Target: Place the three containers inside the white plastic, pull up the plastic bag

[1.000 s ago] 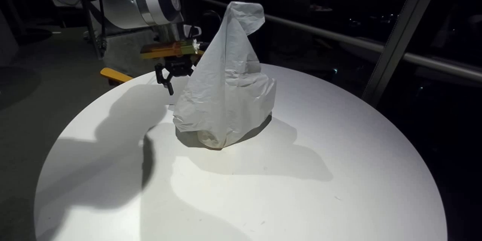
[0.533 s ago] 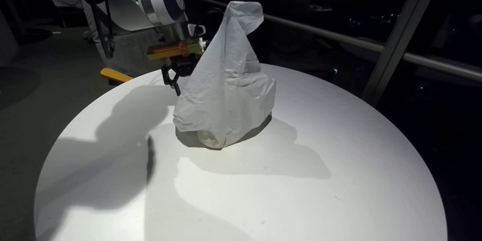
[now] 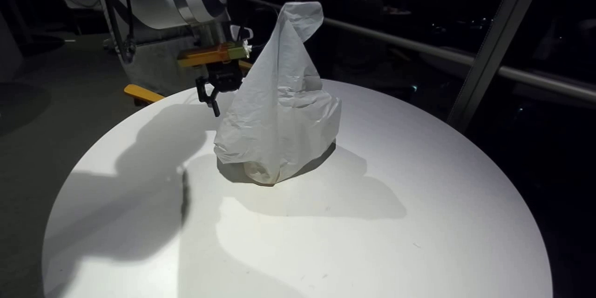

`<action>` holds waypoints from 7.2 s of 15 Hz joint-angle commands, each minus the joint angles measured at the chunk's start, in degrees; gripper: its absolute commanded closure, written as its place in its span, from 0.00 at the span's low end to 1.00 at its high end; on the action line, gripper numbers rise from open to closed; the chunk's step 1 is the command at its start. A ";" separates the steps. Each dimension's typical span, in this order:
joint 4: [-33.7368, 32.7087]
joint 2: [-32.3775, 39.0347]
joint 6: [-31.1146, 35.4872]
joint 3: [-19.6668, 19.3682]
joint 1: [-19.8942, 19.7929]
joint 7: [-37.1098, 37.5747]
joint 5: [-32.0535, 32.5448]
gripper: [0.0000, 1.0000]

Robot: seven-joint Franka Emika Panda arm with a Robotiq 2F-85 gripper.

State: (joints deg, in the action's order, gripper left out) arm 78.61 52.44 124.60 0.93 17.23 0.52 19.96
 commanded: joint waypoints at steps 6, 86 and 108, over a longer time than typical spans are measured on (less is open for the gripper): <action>-6.44 4.01 -2.61 -1.74 0.01 -1.62 1.01 0.00; -0.80 -0.24 -4.45 6.50 -9.17 -38.30 -1.67 1.00; 12.17 -30.26 -11.83 7.33 -9.21 -28.54 -4.99 0.73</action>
State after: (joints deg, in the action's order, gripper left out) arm 86.24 29.89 115.31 7.71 7.97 -31.74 16.93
